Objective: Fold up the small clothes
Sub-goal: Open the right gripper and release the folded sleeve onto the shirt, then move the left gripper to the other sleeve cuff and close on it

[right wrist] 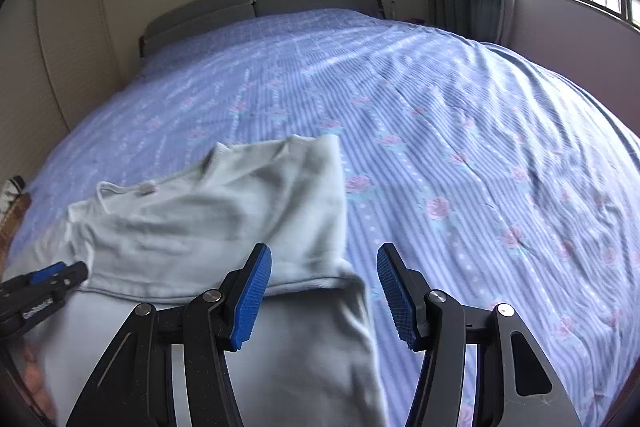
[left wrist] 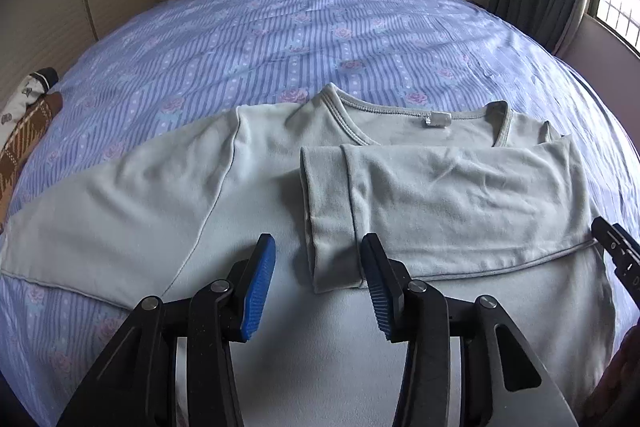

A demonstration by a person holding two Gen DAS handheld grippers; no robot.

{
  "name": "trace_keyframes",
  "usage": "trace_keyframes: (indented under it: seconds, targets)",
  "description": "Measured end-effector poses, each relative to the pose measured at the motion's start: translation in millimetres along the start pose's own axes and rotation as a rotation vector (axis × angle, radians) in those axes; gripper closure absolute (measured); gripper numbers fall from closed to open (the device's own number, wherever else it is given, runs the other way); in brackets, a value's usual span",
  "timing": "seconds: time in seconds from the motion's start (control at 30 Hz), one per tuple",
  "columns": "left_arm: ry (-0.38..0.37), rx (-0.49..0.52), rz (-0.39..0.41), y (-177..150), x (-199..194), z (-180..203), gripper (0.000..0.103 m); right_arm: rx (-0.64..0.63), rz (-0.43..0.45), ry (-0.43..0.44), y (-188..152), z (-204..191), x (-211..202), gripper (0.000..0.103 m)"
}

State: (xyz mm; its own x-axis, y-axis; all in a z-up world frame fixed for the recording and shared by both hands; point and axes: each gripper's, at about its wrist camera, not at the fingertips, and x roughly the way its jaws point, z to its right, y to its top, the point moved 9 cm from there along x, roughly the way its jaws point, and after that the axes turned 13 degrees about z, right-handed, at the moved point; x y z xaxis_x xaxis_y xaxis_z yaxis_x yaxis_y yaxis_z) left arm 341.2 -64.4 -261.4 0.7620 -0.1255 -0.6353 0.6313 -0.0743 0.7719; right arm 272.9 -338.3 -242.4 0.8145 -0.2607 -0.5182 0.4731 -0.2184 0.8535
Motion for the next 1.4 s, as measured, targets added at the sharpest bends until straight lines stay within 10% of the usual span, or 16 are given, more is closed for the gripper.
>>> trace_keyframes:
  seconds: [0.6,1.13,1.4]
  targets:
    - [0.039,-0.060,0.063,14,-60,-35,0.058,-0.003,0.060,0.031,37,-21,-44,0.040]
    - [0.214,-0.328,0.122,-27,-122,-276,0.057,-0.124,0.109,0.361,33,-246,-113,0.038]
    - [0.099,-0.481,0.070,-42,-92,-354,0.061,-0.185,0.066,0.456,7,-360,-112,0.038]
